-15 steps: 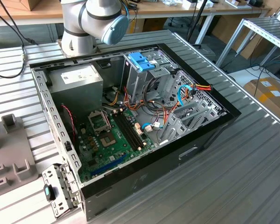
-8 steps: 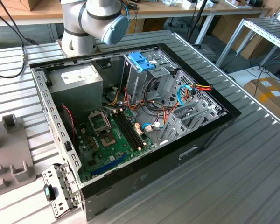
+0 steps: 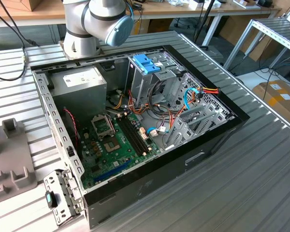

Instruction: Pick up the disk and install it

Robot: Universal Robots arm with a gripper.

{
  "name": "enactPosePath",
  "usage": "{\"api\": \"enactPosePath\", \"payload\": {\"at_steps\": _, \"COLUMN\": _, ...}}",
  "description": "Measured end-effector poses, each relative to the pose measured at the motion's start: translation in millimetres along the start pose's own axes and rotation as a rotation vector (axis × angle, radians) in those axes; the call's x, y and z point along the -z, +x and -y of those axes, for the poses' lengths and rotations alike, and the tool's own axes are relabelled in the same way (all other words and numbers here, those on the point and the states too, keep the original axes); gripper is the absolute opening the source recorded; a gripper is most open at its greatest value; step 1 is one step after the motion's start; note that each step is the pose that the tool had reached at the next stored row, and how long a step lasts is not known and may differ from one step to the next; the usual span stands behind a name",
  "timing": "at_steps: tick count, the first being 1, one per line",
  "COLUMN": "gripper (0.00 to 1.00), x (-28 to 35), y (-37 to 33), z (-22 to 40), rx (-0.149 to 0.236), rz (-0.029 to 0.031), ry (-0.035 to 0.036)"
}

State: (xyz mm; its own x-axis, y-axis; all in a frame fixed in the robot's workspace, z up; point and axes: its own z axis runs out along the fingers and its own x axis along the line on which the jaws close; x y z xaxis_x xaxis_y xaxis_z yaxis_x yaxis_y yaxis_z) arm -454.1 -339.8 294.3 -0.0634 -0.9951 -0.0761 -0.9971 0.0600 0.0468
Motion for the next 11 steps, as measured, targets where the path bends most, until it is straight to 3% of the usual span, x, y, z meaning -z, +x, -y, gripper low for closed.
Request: {"api": "enactPosePath", "payload": {"at_steps": 11, "gripper": 0.37, "x": 7.5, "y": -0.6, "z": -0.4, "rx": 0.0, "rz": -0.0001, "ry": -0.0001}}
